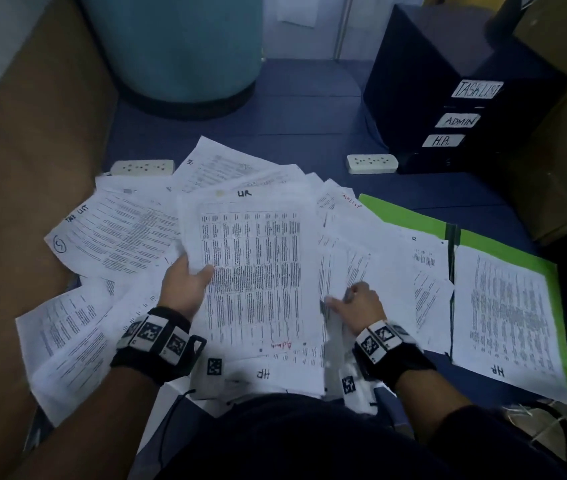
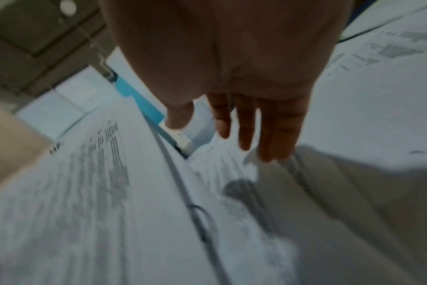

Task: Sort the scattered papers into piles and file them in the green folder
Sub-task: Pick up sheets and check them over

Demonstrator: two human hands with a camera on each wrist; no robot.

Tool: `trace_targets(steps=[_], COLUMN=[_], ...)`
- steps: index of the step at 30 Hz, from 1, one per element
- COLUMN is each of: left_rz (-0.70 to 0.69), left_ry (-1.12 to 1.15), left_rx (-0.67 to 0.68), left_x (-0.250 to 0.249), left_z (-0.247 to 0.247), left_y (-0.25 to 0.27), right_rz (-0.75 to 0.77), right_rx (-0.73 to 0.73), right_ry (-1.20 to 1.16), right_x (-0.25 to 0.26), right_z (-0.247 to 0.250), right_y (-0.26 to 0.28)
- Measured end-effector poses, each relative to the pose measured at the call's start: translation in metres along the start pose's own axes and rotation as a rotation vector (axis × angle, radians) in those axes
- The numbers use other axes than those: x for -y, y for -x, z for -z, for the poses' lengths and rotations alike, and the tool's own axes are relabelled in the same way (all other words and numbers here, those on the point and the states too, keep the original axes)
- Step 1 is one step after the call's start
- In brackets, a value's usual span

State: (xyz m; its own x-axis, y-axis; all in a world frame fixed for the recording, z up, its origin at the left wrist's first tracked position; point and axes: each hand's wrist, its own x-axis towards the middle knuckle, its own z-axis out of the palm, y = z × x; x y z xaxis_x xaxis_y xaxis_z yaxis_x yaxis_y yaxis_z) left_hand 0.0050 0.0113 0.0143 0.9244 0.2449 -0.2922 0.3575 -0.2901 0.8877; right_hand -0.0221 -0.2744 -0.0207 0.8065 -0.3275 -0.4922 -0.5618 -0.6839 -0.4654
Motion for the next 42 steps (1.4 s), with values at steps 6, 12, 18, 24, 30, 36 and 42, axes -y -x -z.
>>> trace_targets(steps=[6,12,18,24,30,36,42], left_rz=[-0.021,-0.019,-0.028,-0.040,0.028,0.129,0.164], left_ry=[0.042,0.051,0.112,0.148,0.234,0.336,0.346], left_rx=[0.035,0.049,0.060,0.156,0.231,0.186,0.244], left_x=[0.005,0.006,0.003,-0.005,-0.005,0.000,0.007], left_z=[0.001,0.002,0.002,-0.005,-0.012,-0.011,-0.009], left_y=[-0.003,-0.004,-0.004,0.001,0.001,-0.007,-0.010], right_rz=[-0.145,0.016,0.052,0.260,0.364,0.340,0.342], right_rx=[0.011,-0.005,-0.162,-0.192,0.062,0.293,0.375], right_ry=[0.111,0.083,-0.129,-0.472,-0.928,-1.125,-1.131], right_x=[0.006,-0.001,0.004,0.020,0.044,0.053,0.058], right_z=[-0.023,-0.017,0.017,0.055,0.049,0.033,0.041], right_y=[0.008,0.009,0.008,0.004,0.022,0.027,0.030])
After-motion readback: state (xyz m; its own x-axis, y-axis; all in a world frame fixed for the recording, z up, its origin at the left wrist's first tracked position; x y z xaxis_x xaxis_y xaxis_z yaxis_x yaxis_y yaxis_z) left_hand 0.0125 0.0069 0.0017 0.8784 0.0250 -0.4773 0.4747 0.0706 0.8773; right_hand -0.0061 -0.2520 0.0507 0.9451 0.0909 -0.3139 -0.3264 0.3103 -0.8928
